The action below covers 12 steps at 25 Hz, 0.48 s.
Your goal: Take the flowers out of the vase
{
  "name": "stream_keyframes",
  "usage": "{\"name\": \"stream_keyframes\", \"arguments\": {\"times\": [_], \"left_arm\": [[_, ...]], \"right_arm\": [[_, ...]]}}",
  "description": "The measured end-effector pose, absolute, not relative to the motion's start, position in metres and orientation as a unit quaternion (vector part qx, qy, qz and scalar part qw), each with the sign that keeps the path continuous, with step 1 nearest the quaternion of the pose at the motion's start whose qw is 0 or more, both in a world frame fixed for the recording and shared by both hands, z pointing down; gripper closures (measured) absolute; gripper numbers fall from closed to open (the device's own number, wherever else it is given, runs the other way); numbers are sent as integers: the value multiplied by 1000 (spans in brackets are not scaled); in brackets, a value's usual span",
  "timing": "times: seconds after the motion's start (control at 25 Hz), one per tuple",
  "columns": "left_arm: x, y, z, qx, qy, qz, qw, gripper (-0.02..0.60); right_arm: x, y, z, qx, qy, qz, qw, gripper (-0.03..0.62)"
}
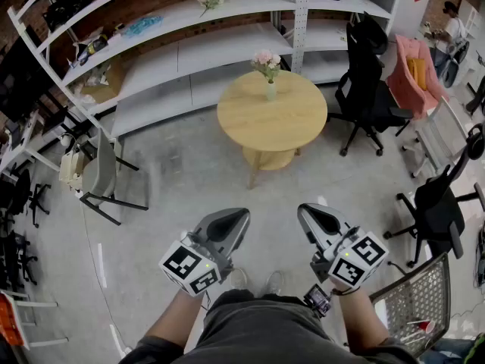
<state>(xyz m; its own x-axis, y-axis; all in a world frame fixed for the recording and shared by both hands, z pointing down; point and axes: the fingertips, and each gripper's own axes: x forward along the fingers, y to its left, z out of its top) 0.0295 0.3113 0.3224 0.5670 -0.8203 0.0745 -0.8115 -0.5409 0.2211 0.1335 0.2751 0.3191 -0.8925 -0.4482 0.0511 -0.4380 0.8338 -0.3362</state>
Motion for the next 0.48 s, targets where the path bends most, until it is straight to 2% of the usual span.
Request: {"name": "stream_keyframes", "arguments": {"times": [0.48], "left_arm": [[-5,317,319,894,-432,-29,117,571]], "right_arm": [[100,287,317,-272,946,-176,15,578]]}}
